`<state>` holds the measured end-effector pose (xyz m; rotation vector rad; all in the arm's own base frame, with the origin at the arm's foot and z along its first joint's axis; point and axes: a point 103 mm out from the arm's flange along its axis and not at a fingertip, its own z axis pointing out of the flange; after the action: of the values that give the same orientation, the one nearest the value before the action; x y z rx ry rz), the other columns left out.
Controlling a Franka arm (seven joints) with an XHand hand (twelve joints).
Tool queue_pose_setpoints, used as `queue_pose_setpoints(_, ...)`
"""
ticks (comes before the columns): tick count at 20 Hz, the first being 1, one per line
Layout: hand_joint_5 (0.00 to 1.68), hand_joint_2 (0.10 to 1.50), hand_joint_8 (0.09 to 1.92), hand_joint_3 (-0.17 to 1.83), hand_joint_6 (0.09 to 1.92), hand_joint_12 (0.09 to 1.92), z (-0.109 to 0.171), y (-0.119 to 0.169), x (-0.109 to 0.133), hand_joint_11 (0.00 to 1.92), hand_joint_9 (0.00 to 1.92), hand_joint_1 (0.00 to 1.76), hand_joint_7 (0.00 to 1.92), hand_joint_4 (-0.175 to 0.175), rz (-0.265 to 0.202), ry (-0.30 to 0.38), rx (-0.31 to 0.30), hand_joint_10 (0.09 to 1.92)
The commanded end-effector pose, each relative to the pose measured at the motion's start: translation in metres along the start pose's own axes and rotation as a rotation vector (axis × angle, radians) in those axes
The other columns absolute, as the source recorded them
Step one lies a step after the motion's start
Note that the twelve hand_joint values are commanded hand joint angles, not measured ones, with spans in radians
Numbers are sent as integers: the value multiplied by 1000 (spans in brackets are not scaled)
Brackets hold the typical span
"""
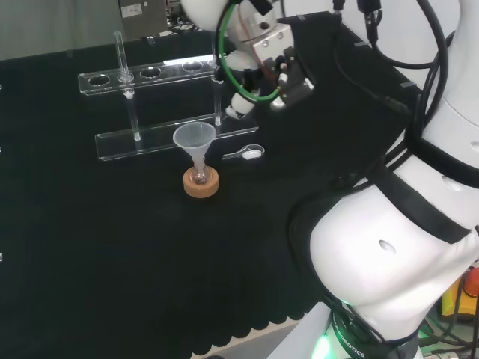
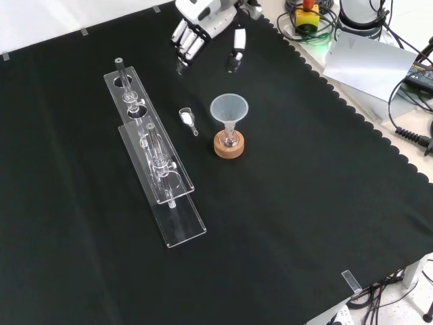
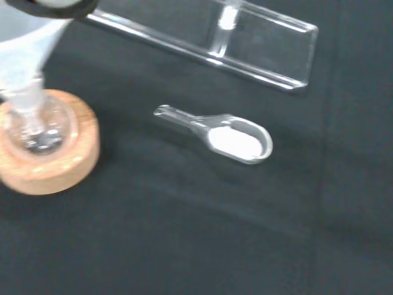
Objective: Pick up the weighing funnel.
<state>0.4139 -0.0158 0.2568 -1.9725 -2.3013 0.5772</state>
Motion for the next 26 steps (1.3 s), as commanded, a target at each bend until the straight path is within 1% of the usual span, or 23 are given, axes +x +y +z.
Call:
queue_pose_setpoints(1,372,731,704,436,87,1320,15,-1,-35,434,665,688,395,-33,50,53,-28,595)
queue_pose_setpoints(5,446,730,705,458,87,1299,30,4,-52,466,709,707,442,-36,79,73,-46,576)
queue_pose_setpoints(7,506,725,703,476,87,1284,39,8,-56,499,753,733,496,-38,80,99,-58,558)
queue_pose_setpoints(9,557,720,703,491,87,1270,49,15,-56,536,798,759,552,-41,74,102,-67,545)
queue_pose_setpoints(13,635,713,702,509,131,1225,66,31,-52,615,889,788,626,-47,48,99,-48,514)
queue_pose_setpoints(17,660,714,704,519,172,1199,83,46,-48,655,938,804,652,-51,30,86,-31,490)
queue_pose_setpoints(19,656,712,707,522,197,1184,92,52,-45,667,948,805,653,-52,16,41,-12,477)
queue_pose_setpoints(23,642,707,708,524,212,1176,109,66,-46,668,937,804,646,-53,11,50,18,464)
queue_pose_setpoints(26,630,704,708,525,215,1175,120,76,-45,662,925,806,633,-53,3,53,29,459)
